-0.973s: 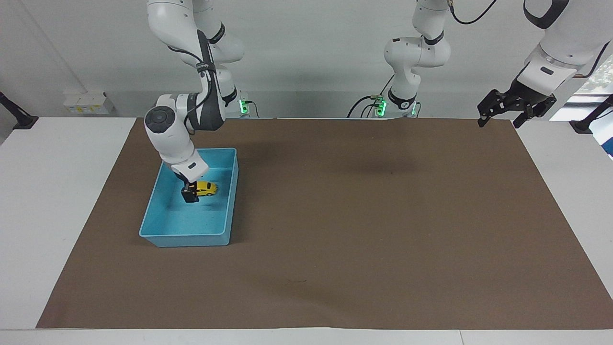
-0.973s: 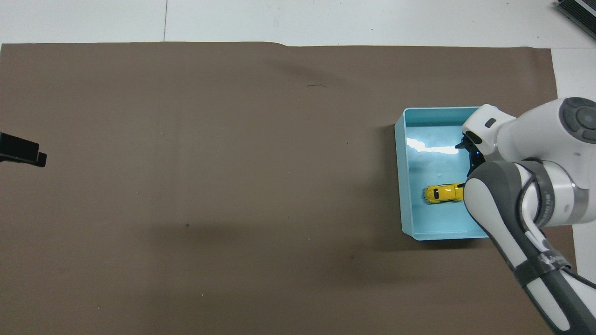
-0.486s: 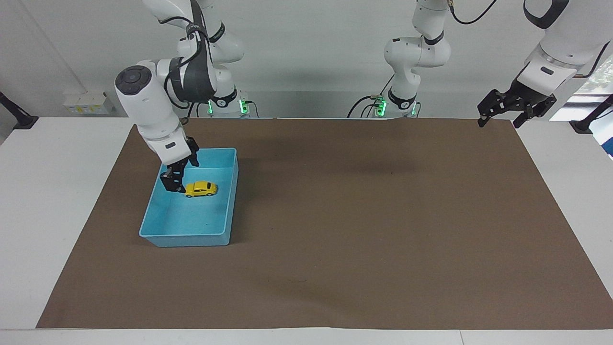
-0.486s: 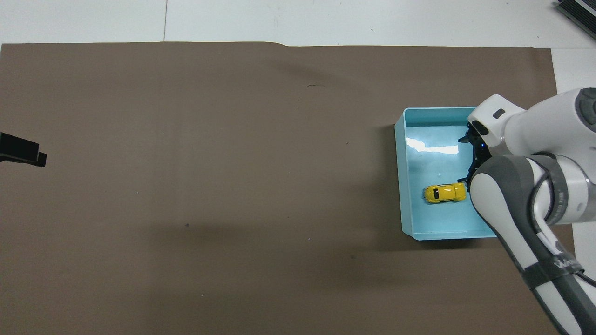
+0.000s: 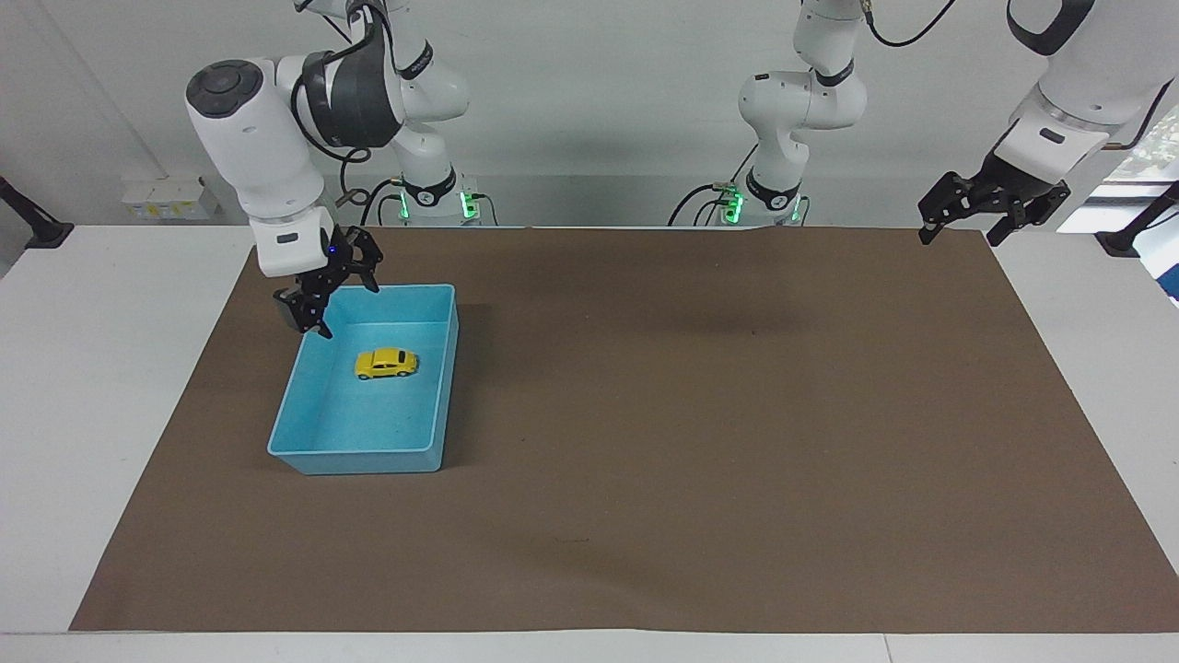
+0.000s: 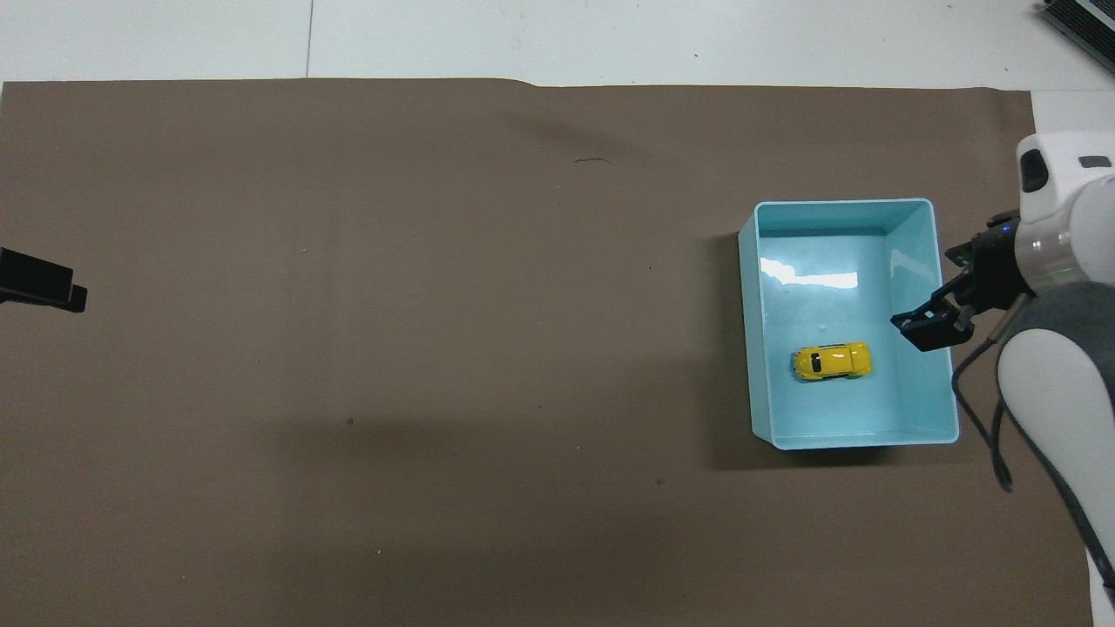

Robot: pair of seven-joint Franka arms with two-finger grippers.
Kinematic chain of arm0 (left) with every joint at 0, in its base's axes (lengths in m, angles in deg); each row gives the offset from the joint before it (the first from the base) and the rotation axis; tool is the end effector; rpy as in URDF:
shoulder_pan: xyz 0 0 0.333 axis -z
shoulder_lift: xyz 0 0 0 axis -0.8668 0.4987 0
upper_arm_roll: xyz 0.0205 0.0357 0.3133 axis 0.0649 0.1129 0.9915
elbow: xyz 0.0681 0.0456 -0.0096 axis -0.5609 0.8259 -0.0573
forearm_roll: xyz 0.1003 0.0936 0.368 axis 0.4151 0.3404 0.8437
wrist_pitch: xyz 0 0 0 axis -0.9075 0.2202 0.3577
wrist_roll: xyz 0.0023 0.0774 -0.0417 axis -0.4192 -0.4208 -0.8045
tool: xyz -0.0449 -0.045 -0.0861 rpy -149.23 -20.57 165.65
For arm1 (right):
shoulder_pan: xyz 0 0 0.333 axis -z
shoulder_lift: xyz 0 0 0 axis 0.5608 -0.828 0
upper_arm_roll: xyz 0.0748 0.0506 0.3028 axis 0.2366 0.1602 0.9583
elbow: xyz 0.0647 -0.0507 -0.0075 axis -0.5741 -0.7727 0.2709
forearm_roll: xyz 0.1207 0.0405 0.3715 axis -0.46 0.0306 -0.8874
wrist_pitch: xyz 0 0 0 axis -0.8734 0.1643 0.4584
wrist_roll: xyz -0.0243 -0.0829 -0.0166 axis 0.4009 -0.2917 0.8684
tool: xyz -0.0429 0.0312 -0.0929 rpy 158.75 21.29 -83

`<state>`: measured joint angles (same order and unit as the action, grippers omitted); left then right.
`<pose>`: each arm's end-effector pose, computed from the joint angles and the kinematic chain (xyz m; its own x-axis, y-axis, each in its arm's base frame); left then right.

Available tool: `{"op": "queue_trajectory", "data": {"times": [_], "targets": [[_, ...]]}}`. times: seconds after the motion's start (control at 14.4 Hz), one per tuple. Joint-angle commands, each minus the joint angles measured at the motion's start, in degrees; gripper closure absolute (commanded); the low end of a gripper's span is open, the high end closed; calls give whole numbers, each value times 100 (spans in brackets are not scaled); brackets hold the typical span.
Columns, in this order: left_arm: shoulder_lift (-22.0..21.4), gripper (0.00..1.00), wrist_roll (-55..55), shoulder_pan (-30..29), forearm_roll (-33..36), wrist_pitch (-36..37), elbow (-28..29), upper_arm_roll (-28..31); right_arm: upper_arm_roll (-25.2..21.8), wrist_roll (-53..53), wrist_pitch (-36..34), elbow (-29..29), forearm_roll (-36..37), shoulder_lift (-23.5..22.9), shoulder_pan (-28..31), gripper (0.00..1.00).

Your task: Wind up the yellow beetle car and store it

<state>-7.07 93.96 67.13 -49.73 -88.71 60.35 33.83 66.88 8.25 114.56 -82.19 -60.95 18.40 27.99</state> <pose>0.5454 0.0026 0.6441 0.9962 -0.0740 -0.0456 -0.0725 -0.9968 0.0347 0.5545 0.0155 0.5763 0.8254 0.5638 0.0293 0.5641 -0.8257 -0.0017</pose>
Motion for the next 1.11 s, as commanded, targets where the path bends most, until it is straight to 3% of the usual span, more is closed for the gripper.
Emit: {"op": "queue_trajectory", "data": {"times": [0.0,0.42,0.63,0.83,1.04], "targets": [[-111,0,81,-18,24,25,107,-8,19,-1538,-334,385,-45,-22,93,0],[-111,0,81,-27,24,25,107,-8,28,-4037,-528,763,-212,-127,110,0],[-111,0,81,-18,33,25,107,1,-25,-4137,-746,860,-327,-197,189,0],[-111,0,81,-18,24,25,107,-8,-42,-4145,-1283,1728,-353,-610,269,0],[-111,0,81,-18,24,25,107,1,-34,-4084,-1117,1713,-301,-628,277,0]]}}
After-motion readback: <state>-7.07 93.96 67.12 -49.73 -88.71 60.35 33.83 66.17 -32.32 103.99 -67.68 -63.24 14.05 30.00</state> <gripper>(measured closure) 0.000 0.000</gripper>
